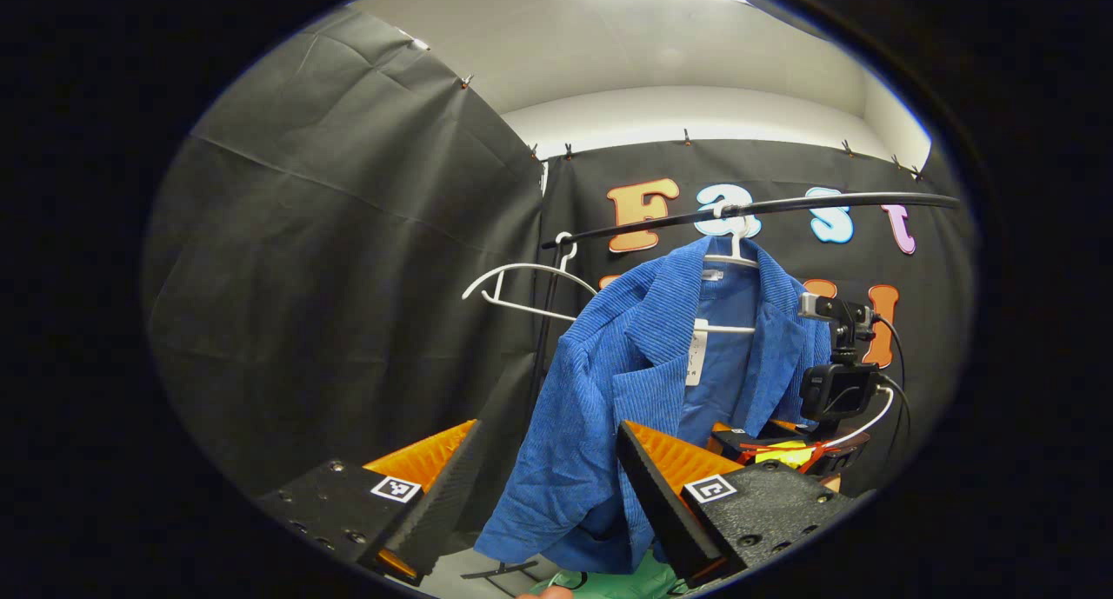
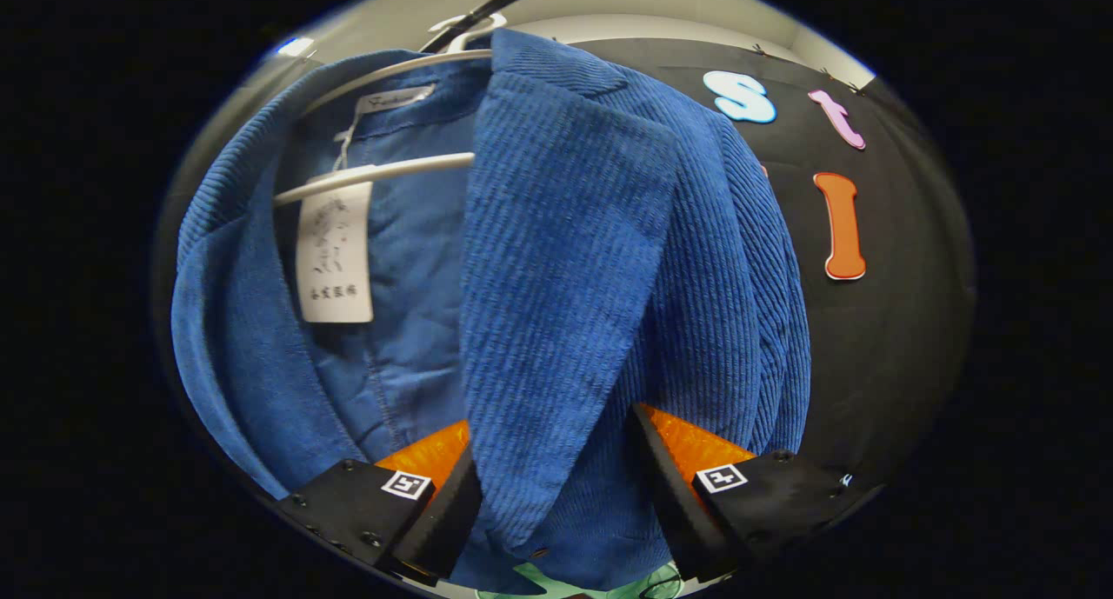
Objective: Grasp the clothes on the hanger with both hands and then place them into the laundry hamper below.
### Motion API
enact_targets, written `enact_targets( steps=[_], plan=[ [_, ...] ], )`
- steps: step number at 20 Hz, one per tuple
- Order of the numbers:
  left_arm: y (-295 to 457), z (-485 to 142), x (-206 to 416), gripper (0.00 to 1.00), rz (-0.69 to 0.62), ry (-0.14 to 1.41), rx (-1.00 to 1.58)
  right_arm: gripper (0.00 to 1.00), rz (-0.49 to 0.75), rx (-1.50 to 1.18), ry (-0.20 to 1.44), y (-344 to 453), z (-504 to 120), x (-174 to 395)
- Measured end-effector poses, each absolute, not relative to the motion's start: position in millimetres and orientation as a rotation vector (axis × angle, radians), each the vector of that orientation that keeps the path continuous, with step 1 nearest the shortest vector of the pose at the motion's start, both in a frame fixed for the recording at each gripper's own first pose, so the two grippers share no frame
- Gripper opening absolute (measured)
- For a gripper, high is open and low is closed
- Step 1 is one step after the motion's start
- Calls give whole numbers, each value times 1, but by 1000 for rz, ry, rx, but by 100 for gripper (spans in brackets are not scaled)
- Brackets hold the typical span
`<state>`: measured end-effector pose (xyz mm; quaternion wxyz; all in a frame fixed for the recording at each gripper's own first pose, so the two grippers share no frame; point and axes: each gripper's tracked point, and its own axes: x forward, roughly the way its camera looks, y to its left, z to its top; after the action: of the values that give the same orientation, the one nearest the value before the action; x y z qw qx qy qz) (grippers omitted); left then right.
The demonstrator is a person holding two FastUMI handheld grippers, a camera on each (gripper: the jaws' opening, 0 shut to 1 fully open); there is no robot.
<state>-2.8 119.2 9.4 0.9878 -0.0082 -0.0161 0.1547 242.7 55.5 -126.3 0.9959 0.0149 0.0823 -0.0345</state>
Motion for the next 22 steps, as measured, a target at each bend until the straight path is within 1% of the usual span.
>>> enact_targets(
  steps=[1, 2, 4, 5, 6, 7, 8, 9, 11, 12, 13, 14, 15, 16, 17, 19, 20, 22],
  plan=[
    [118, 7, -2, 92, 309, -29, -22, 89, -62, 56, 162, 52, -125, 243],
    [116, 4, 1, 92, 304, -24, -34, 71, -73, 73, 161, 43, -121, 242],
    [109, -3, 7, 92, 284, -9, -59, 36, -55, 102, 153, 31, -111, 235],
    [104, -7, 12, 92, 269, 4, -71, 18, -14, 113, 143, 32, -104, 228],
    [99, -10, 16, 92, 254, 12, -80, 18, 15, 118, 137, 31, -98, 221],
    [92, -13, 22, 92, 234, 17, -90, 4, 46, 123, 126, 31, -90, 214],
    [84, -15, 26, 95, 213, 22, -101, 9, 51, 118, 114, 24, -79, 201],
    [76, -19, 30, 95, 190, 30, -111, 8, 39, 105, 90, 15, -69, 193],
    [59, -28, 38, 95, 142, 49, -134, 12, 42, 95, 32, 3, -41, 170],
    [49, -33, 42, 92, 118, 59, -146, 14, 52, 94, 0, 0, -25, 156],
    [39, -39, 44, 92, 95, 70, -160, 14, 59, 87, -28, -5, -11, 143],
    [29, -44, 48, 95, 78, 81, -173, 7, 62, 72, -53, -10, 2, 133],
    [21, -49, 53, 95, 72, 91, -186, 7, 56, 55, -65, -17, 10, 123],
    [19, -56, 61, 95, 71, 96, -195, 7, 54, 43, -82, -19, 20, 114],
    [16, -60, 71, 92, 77, 96, -196, 7, 58, 39, -93, -20, 28, 108],
    [13, -69, 100, 92, 110, 84, -182, 7, 77, 34, -109, -21, 45, 95],
    [13, -71, 111, 95, 130, 71, -172, 7, 94, 35, -115, -19, 51, 88],
    [12, -75, 133, 95, 155, 51, -159, 7, 131, 42, -122, -14, 61, 72]
  ],
)
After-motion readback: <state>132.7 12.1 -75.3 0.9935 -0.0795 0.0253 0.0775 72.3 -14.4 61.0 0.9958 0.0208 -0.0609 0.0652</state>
